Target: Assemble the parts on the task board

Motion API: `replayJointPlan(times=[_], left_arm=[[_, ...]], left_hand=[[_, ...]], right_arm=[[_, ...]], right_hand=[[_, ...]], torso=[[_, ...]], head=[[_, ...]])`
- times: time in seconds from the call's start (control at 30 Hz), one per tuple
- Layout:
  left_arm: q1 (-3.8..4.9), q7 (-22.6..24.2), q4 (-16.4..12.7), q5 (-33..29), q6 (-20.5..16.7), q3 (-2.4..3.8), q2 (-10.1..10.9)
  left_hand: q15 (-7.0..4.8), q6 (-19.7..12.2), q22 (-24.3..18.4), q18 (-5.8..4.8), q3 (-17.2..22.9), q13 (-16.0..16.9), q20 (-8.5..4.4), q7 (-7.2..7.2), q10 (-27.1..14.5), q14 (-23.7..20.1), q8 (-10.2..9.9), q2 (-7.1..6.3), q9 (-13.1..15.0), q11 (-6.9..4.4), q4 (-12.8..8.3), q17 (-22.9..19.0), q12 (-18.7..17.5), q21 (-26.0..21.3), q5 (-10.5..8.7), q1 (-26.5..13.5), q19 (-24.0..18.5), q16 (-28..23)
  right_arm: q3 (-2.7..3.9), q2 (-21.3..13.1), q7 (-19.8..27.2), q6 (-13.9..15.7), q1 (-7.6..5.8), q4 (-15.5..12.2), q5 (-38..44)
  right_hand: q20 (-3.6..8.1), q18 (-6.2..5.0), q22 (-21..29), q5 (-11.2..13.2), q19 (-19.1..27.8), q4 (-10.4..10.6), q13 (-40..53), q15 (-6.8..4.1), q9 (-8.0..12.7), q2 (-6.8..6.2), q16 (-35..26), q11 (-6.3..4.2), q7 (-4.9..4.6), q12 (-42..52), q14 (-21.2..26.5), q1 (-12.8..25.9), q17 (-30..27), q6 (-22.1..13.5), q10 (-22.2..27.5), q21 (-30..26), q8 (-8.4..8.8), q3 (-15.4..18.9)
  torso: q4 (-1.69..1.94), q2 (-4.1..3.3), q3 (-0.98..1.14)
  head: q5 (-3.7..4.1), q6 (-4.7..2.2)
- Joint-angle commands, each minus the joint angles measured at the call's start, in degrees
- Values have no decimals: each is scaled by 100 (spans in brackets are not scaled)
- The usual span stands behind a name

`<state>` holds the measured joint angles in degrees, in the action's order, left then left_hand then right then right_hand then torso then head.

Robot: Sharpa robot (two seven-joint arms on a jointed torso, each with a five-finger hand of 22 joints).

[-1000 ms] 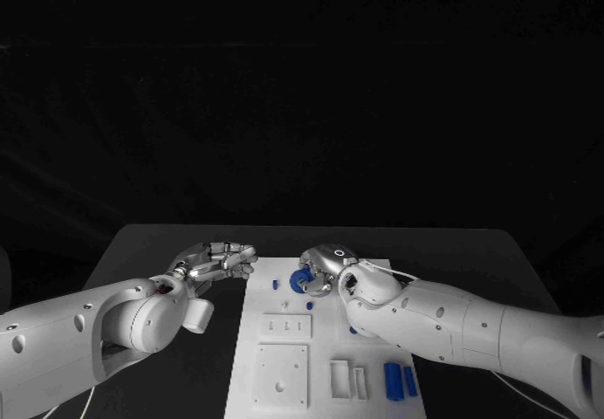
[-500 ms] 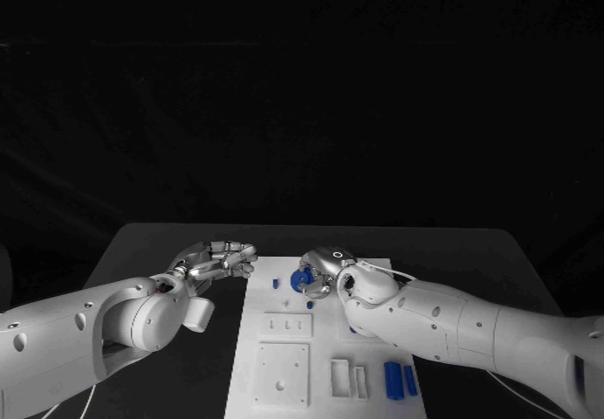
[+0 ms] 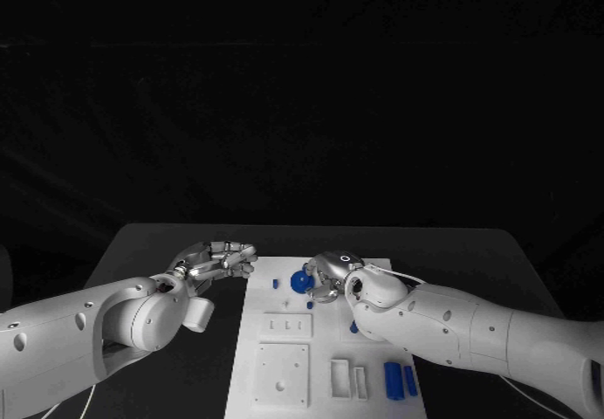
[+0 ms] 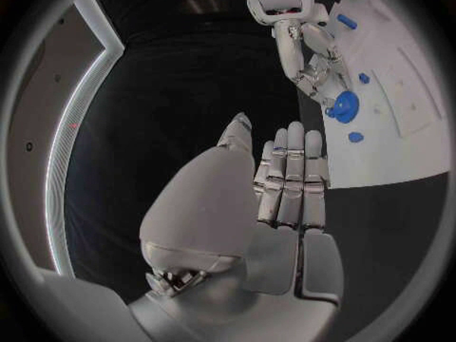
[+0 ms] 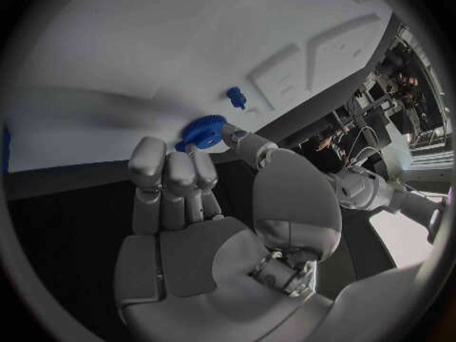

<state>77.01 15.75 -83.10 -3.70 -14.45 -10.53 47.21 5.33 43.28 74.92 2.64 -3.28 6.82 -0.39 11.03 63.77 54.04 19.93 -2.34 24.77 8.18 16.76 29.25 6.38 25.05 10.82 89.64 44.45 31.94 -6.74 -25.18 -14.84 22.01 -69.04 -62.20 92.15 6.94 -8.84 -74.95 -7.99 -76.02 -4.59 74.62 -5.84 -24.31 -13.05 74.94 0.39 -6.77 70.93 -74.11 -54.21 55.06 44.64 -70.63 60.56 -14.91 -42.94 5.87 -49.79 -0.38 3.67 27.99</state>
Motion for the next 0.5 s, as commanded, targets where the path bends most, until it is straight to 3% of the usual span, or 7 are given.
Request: replayJointPlan(times=[0.03,0.27,0.33,0.4,0.5], left_arm=[[7,30,-14,21,96,5,-4],[7,33,-12,21,87,5,3],[7,37,-12,21,84,5,13],[7,38,-1,22,68,6,11],[7,54,11,22,64,6,9]], left_hand=[[-3,34,89,102,-30,5,-5,0,41,-33,-39,6,5,-1,-7,-10,-28,30,-27,31,-42,35],[-3,34,88,103,-30,5,-5,0,41,-33,-41,5,5,-1,-8,-11,-31,31,-27,32,-42,36],[-3,34,88,103,-30,5,-5,0,41,-33,-41,5,5,-1,-8,-11,-32,31,-27,32,-43,36],[-3,34,88,103,-30,5,-5,0,41,-33,-41,5,5,-1,-8,-11,-32,31,-27,33,-43,36],[-3,34,88,103,-30,5,-6,0,42,-34,-42,2,5,-1,-9,-11,-33,31,-27,34,-43,36]], right_arm=[[-7,-29,-63,82,22,-76,38],[-4,-186,146,824,27,-164,-206],[7,-317,388,1038,24,-228,-455],[50,-466,590,1105,10,-331,-631],[185,-699,964,1097,-58,-517,-1021]], right_hand=[[44,-616,-87,-27,-15,-1,4,2,-7,5,-25,10,-24,19,-21,52,9,-28,7,21,-21,25],[49,-616,-84,-29,-17,4,-11,14,-13,-33,-29,22,-36,6,-23,70,15,-25,22,20,-31,32],[55,-616,-81,-22,-14,-14,-17,20,-20,-63,-36,27,-42,1,-21,41,16,-13,31,15,-43,11],[65,-616,-79,-13,-11,-67,-24,35,-22,-138,-43,45,-61,-6,-21,-21,18,-19,42,11,-46,-6],[64,-616,-79,4,-10,-107,-32,72,-31,-280,-51,83,-101,-10,-24,-2,23,-12,59,12,-59,84]], torso=[[-10,-1,10],[-1,1,8],[-5,2,6],[-12,4,3],[-15,5,7]], head=[[-6,6],[8,-11],[7,-17],[-1,-31],[29,-69]])
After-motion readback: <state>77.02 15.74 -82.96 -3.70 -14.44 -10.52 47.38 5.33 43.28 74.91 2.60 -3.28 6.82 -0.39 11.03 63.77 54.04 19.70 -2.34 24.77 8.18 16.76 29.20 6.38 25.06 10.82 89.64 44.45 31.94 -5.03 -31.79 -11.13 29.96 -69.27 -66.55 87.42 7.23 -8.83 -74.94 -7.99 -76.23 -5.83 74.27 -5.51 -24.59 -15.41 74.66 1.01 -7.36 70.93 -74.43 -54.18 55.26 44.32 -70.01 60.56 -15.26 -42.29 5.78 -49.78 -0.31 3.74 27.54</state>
